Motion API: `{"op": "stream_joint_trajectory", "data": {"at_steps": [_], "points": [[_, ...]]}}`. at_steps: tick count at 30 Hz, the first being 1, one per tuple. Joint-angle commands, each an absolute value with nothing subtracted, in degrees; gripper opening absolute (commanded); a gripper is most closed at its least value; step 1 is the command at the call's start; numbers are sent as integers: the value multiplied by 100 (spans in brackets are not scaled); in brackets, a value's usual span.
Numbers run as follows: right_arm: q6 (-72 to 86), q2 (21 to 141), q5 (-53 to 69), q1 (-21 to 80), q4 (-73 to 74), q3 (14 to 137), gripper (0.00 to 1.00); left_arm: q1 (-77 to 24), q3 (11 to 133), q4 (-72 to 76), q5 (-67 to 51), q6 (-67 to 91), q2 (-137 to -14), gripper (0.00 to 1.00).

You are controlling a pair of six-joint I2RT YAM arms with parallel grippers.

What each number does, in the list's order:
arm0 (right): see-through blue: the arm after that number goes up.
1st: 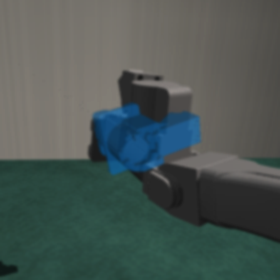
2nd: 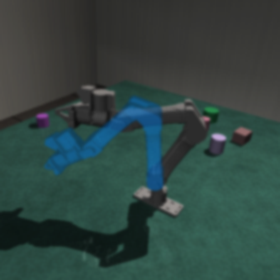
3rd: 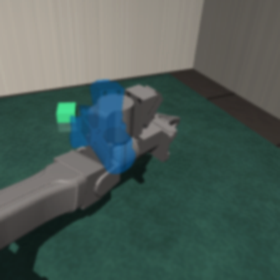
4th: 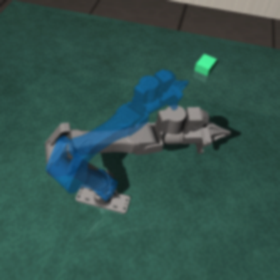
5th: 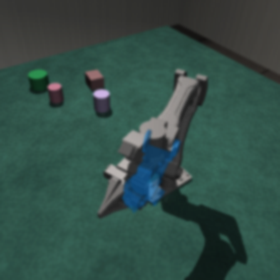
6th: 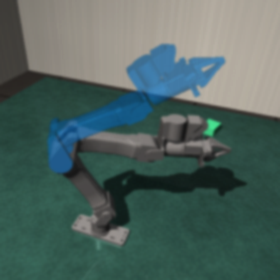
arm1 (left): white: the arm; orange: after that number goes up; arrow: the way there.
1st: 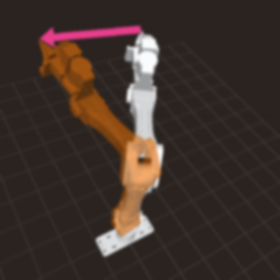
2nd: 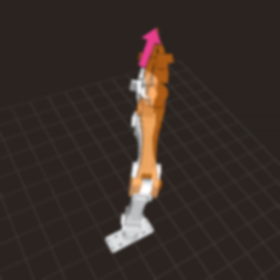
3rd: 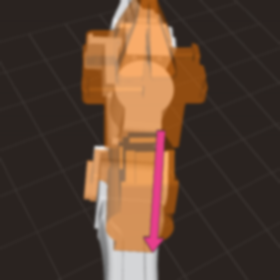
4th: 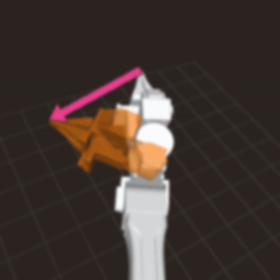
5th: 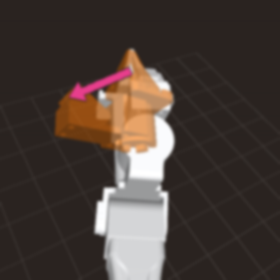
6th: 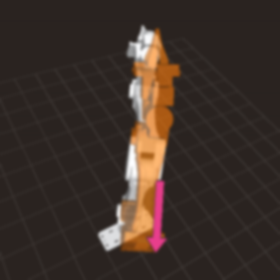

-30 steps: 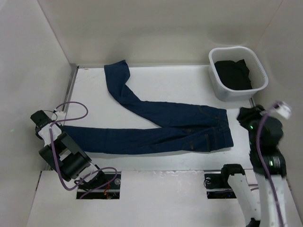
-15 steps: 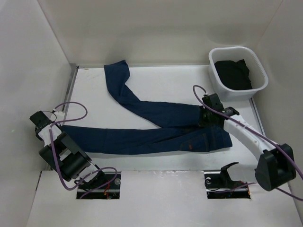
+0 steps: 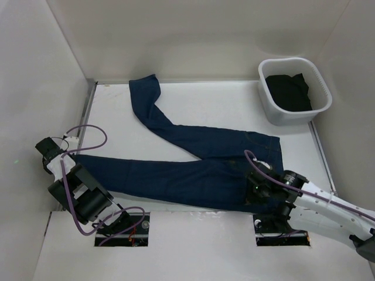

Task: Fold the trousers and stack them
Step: Flatten the trousers out, then fold the trousers

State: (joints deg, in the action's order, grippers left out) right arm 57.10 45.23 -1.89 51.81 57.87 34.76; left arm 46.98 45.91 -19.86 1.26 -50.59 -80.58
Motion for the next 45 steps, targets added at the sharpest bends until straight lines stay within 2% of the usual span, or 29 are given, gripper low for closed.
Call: {"op": "stream_joint_trajectory", "data": {"at_steps": [1,3,4,7,11,13,14,15,21,25,28,31,34,41,45], "points": [[6785,4219,-674,5654,6581,3691,14,4759,4825,-1758,-61,-5027,-8025,2],[6707,4280,-1236,5665,6706,4023,15,4777,4782,-1775,-62,-5036,-7990,2],[6584,4411,-1535,5525,6697,4278,18,4794,4746,-1784,-79,-5062,-7954,2],[5813,5104,-2301,4692,6217,4929,24,4830,4641,-1819,-140,-5150,-7814,2],[4748,6053,-2347,3409,4548,5063,25,4830,4562,-1863,-176,-5168,-7656,5],[4527,6571,-2224,2951,3809,5001,32,4838,4553,-1942,-176,-5185,-7585,8],[4492,6861,-2154,2783,3536,4975,32,4856,4561,-1995,-176,-5194,-7559,10],[4448,7160,-2075,2599,3324,4983,32,4882,4579,-2030,-176,-5194,-7541,14],[3930,8866,-2021,2237,2944,5720,30,4997,5315,-2494,-272,-5002,-7260,57],[3771,9587,-1899,2009,2874,6230,30,4709,6440,-3425,-938,-4492,-7347,64],[3560,10106,-1626,1736,2856,6722,28,3621,6942,-3867,-1292,-4202,-7593,66],[3253,10502,-1477,1534,2900,7319,26,2250,7372,-3579,-872,-3589,-8259,67],[3033,10783,-1468,1490,2971,7830,26,1466,8407,-3227,-826,-2736,-9505,65],[2049,10171,-1669,1849,2681,7858,25,682,11439,-3014,-459,-907,-12617,61],[1828,9354,-2091,2218,2707,7384,28,532,12461,-2901,-97,-493,-13753,62]]}}
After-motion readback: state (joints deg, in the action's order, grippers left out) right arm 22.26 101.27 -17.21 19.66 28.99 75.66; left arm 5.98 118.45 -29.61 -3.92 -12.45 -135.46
